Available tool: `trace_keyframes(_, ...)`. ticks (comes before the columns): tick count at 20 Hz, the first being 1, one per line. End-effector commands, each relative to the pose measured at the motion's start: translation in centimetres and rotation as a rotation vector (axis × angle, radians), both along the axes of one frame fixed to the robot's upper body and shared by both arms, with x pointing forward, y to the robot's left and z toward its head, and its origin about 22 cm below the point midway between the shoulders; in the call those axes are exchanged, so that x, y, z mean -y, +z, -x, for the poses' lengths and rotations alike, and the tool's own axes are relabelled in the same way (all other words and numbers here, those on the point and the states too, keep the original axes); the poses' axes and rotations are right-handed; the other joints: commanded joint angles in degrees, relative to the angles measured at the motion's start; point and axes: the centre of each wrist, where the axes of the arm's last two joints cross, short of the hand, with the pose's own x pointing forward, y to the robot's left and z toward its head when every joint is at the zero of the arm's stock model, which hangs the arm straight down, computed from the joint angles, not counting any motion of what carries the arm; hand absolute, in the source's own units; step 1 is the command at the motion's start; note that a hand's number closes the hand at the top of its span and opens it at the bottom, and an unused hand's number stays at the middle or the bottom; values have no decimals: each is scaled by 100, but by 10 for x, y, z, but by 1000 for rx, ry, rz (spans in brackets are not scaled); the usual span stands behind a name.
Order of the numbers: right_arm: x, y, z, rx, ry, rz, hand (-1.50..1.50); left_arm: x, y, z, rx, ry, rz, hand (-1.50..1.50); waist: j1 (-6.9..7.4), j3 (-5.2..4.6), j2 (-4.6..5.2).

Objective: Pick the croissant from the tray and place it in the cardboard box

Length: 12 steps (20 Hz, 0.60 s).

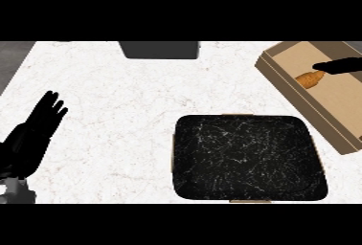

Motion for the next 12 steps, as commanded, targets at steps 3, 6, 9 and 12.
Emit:
trace_keyframes(3, 19, 20, 6, 201, -83, -240, -150, 1, -20, 6, -22, 16, 18, 0, -74, -12, -28)
trace_keyframes(6, 69, 24, 35, 237, -98, -279, -150, 6, -5, 2, 6, 14, 2, 0, -81, -7, -24)
trace_keyframes(9, 87, 30, 47, 229, -124, -327, -150, 3, -22, 10, -10, 2, 10, 0, -75, -12, -29)
trace_keyframes(12, 123, 28, 76, 272, -129, -338, -150, 2, 3, -4, -2, 6, 12, 0, -51, -5, -7)
